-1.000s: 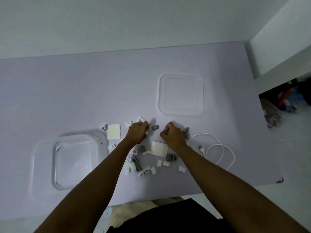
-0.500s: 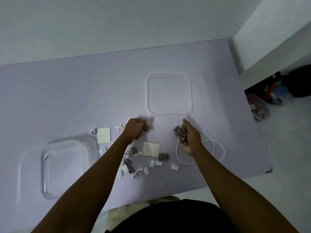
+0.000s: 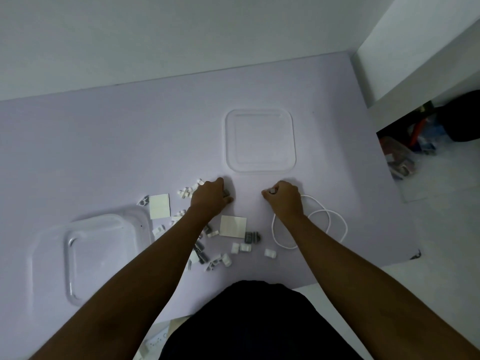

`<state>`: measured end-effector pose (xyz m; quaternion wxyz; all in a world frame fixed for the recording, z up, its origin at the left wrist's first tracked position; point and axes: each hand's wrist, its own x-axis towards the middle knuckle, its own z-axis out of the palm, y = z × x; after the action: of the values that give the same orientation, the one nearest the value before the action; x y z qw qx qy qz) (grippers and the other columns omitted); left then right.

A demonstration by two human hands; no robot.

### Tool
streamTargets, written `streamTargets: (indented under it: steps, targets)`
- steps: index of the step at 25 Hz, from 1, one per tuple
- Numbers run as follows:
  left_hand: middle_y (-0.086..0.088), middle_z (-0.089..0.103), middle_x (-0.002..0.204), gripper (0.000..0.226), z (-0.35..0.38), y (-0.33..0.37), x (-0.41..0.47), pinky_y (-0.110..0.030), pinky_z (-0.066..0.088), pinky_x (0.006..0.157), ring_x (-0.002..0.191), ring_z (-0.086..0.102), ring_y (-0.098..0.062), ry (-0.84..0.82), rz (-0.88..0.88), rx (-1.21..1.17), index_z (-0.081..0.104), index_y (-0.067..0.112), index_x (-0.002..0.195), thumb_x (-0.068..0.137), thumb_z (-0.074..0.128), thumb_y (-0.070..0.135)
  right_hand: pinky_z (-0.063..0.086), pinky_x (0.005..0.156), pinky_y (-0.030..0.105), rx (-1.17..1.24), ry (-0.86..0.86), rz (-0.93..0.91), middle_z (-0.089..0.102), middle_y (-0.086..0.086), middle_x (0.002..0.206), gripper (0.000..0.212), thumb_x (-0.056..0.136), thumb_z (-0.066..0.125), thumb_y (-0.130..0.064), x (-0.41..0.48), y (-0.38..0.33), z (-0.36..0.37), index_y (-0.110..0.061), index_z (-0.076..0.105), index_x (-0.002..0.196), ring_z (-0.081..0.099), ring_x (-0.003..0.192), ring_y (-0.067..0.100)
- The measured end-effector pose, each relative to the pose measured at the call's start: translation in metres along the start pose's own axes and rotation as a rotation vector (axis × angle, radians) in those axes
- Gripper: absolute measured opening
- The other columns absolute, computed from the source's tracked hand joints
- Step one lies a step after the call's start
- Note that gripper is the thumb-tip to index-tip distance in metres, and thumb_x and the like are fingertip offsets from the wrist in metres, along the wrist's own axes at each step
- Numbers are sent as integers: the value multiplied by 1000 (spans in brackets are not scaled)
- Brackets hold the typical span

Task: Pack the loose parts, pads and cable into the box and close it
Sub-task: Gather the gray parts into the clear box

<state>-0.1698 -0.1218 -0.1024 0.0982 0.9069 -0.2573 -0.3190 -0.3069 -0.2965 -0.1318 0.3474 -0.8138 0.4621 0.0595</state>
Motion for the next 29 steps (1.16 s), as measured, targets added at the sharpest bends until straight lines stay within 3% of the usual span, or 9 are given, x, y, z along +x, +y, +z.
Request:
streamTargets:
  steps: [4, 7, 10, 15, 18, 20, 22, 25, 29]
  targets:
    - [-14, 66, 88, 27, 2, 0, 4, -38, 51, 69, 81, 64, -32, 1, 32, -107, 55, 8, 93, 89, 61, 34, 53, 50, 31, 113, -99, -21, 66, 11, 62, 29, 82, 70, -19, -2, -7, -1, 5, 60, 69, 60, 48, 17]
    - [-12, 70, 78, 24, -5, 0, 1, -32, 46, 60, 66, 63, -22, -36, -33, -418, 54, 7, 84, 89, 63, 29, 41, 42, 24, 772, -195, 201, 57, 7, 58, 24, 88, 72, -16, -12, -16, -14, 4, 66, 74, 44, 37, 12]
    - [-14, 70, 71, 23, -15, -2, -11, -23, 35, 43, 47, 47, -15, -129, -78, -757, 49, 11, 78, 93, 61, 24, 27, 36, 20, 1369, -544, 320, 45, 0, 60, 27, 95, 60, -23, -25, -14, -29, -12, 54, 70, 31, 37, 9]
    - [-15, 66, 70, 9, -23, -9, -29, -23, 30, 38, 43, 40, -15, -237, -57, -955, 45, 14, 95, 99, 51, 19, 25, 33, 19, 1609, -851, 336, 42, -2, 59, 22, 87, 47, -25, -48, -7, -36, -17, 44, 67, 35, 36, 8]
    - [-14, 67, 71, 21, -25, -13, -34, -21, 28, 39, 40, 39, -11, -286, -45, -972, 55, 24, 116, 100, 45, 16, 27, 33, 17, 1565, -833, 339, 50, 2, 66, 25, 85, 44, -30, -52, -9, -33, -13, 54, 69, 43, 41, 11]
    - [-16, 69, 76, 22, -26, -17, -36, -20, 22, 41, 39, 32, -12, -312, -87, -1013, 63, 14, 104, 99, 41, 13, 28, 32, 16, 1512, -731, 388, 57, 3, 72, 30, 88, 47, -33, -53, -12, -32, -14, 60, 68, 49, 46, 13]
    - [-16, 70, 78, 19, -26, -23, -39, -19, 20, 43, 39, 27, -12, -315, -155, -1062, 57, 11, 85, 95, 41, 14, 28, 32, 18, 1432, -607, 414, 60, 1, 72, 30, 93, 53, -34, -52, -12, -32, -16, 61, 69, 48, 46, 12]
    - [-11, 64, 68, 18, -28, -35, -46, -18, 20, 43, 40, 25, -12, -275, -206, -1042, 49, 12, 74, 91, 47, 14, 27, 37, 20, 1042, -361, 317, 60, 4, 67, 25, 93, 64, -34, -49, -11, -28, -14, 64, 80, 41, 43, 11]
    - [-13, 51, 61, 28, -22, -53, -54, -18, 23, 38, 35, 30, -15, -194, -195, -848, 59, 7, 69, 93, 60, 23, 48, 48, 25, 451, -8, 105, 67, 11, 85, 23, 89, 71, -34, -38, 2, -14, -13, 62, 95, 62, 60, 19]
